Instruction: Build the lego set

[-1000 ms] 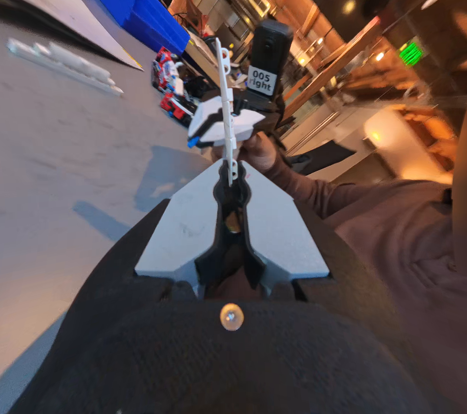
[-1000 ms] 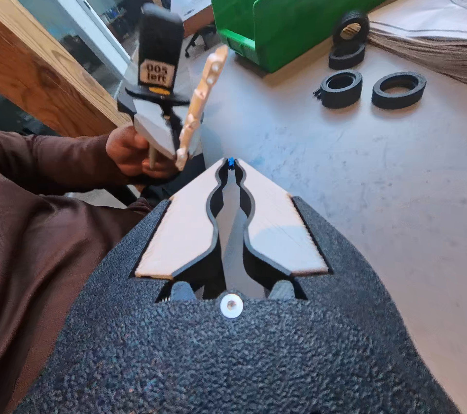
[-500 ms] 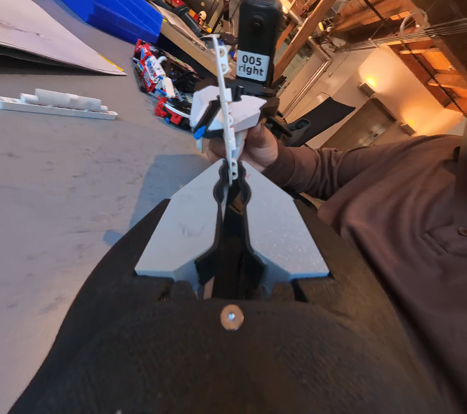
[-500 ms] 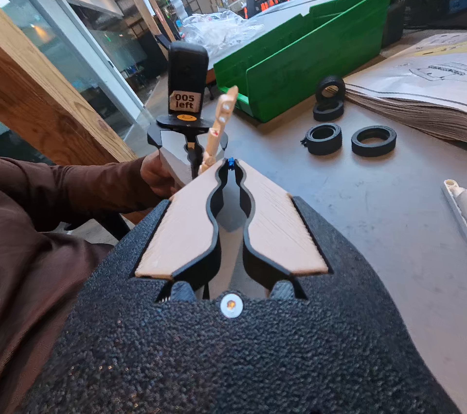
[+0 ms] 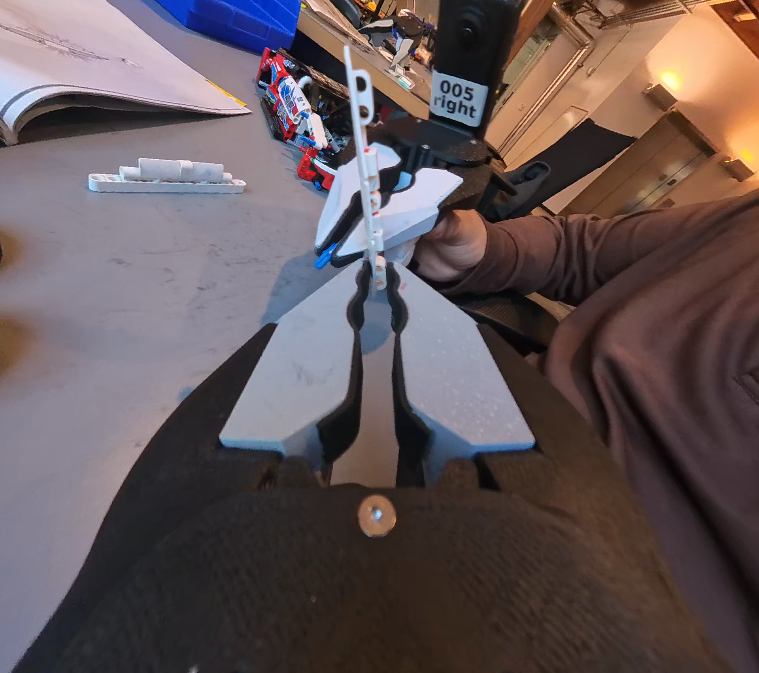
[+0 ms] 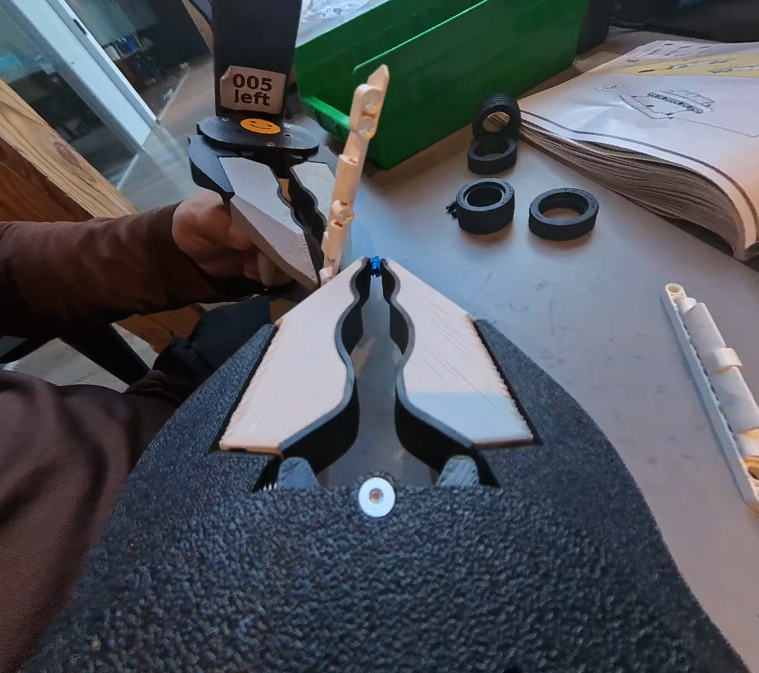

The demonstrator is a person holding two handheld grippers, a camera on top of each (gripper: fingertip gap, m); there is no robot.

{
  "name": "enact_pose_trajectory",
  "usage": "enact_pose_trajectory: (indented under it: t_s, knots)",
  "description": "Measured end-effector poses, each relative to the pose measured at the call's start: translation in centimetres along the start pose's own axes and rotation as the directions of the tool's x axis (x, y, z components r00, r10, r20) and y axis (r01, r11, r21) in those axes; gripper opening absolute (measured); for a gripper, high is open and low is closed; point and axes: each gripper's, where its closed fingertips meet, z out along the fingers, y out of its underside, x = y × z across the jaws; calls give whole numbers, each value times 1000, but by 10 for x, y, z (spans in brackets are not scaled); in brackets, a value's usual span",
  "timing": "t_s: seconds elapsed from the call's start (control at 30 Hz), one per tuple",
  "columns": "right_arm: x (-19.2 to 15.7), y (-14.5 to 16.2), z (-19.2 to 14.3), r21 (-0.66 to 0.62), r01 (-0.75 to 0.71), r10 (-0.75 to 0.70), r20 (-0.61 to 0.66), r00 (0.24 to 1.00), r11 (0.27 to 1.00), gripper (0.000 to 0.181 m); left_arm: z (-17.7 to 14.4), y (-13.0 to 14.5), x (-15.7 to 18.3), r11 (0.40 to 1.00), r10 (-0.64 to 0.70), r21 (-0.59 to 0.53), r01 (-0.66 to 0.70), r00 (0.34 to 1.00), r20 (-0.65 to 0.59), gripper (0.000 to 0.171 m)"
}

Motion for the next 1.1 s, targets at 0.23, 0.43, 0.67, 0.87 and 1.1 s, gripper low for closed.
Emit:
enact_pose_trajectory:
  t_s: [0.23,0.43,0.67,0.87,1.1]
  knots:
    - [3,0,1,-9,46,-46,-38,998,999,5,0,1,-1,1000,9,-19,-9,1000,6,9]
    - [5,3,0,-27,69,-71,-73,995,997,5,3,2,-3,999,-19,-27,19,1000,16,5]
    - [21,-12,-15,4,148,-144,-225,964,989,5,-1,-2,-2,1000,-22,-11,22,999,28,5]
    - [6,-46,-34,262,-160,134,116,984,952,4,-5,-20,15,984,-117,115,136,980,-162,5]
    - [-26,-40,-23,197,-143,89,259,962,970,4,0,-23,22,991,-55,108,75,983,-173,5]
